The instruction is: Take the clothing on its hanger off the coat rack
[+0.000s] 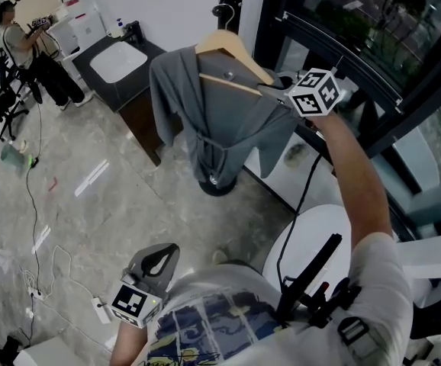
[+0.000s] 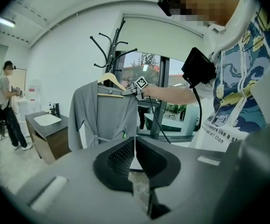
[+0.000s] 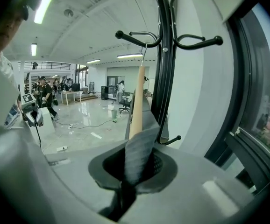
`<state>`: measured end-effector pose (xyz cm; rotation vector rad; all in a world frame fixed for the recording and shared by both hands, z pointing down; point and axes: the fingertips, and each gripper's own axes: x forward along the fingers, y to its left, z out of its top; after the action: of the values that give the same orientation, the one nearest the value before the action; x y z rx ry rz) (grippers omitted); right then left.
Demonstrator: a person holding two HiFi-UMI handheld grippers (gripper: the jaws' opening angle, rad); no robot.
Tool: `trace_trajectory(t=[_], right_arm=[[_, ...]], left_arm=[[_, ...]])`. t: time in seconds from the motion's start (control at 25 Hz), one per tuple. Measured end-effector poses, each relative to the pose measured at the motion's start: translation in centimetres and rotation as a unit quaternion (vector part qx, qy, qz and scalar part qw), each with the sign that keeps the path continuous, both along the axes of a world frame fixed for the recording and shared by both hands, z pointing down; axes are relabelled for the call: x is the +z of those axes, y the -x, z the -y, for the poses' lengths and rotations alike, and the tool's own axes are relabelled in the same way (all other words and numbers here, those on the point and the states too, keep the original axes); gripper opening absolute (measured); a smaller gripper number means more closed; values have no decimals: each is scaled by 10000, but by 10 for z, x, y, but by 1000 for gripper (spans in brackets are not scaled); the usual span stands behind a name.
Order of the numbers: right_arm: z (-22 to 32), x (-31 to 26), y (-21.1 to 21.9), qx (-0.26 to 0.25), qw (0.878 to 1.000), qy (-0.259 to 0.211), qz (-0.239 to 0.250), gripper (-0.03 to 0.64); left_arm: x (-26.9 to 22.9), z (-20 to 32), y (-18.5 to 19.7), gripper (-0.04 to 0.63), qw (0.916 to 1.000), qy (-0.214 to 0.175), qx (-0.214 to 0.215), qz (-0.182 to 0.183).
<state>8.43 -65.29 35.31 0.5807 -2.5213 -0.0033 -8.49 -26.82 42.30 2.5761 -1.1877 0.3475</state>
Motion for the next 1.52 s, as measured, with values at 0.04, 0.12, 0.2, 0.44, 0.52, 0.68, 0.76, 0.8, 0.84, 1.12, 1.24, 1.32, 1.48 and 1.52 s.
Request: trace_trajectory(t=[0.04,0.12,0.2,0.44,0.52,0.68,0.76,0.8,0.84,1.12,1.24,1.32,1.48,1.52], right_arm=[[-1,-2,0,50,10000,-5,9,21],[-3,-4,-1,169,9999,-9,1,20],[-7,-6,-2,283,9996,22,-25,18],[-19,-21,-8,537,9985,-110,-61,18],[-27,-30,-7,579,9981,-178,-74,18],[-54,-48,-6,670,9972,-317,-88,18],[-69,-54,-7,721,9967,-372,-92,18],[-77,-56,-8,742,9964,-397,-95,18],[-85,-59,-8,760,9962,-423,-94,18],[-157,-72,1,828,9946,-611,-113,18],[-191,-75,8,773,9949,-643,-114,18],[-214,-76,11,748,9949,-665,-102,20],[-262,-74,21,662,9955,-671,-58,20],[-274,-73,23,640,9958,-658,-47,18]], left_arm=[[-1,-2,1,14,10000,4,-3,5],[0,-7,4,14,10000,-9,25,2],[-1,-13,5,14,10000,-32,48,-19],[-5,-29,15,14,10000,-72,-3,-65],[-4,-38,20,14,9999,-74,-4,-72],[-5,-58,30,12,9999,-116,64,-108],[-5,-68,33,12,9998,-138,108,-128],[-5,-74,35,12,9997,-157,127,-140],[-4,-80,38,12,9996,-183,146,-153],[-9,-122,63,11,9991,-283,243,-191],[-11,-143,70,9,9990,-289,290,-181],[-11,-156,73,9,9988,-287,347,-190],[-11,-182,77,9,9983,-316,454,-192],[-12,-188,77,9,9981,-330,484,-193]])
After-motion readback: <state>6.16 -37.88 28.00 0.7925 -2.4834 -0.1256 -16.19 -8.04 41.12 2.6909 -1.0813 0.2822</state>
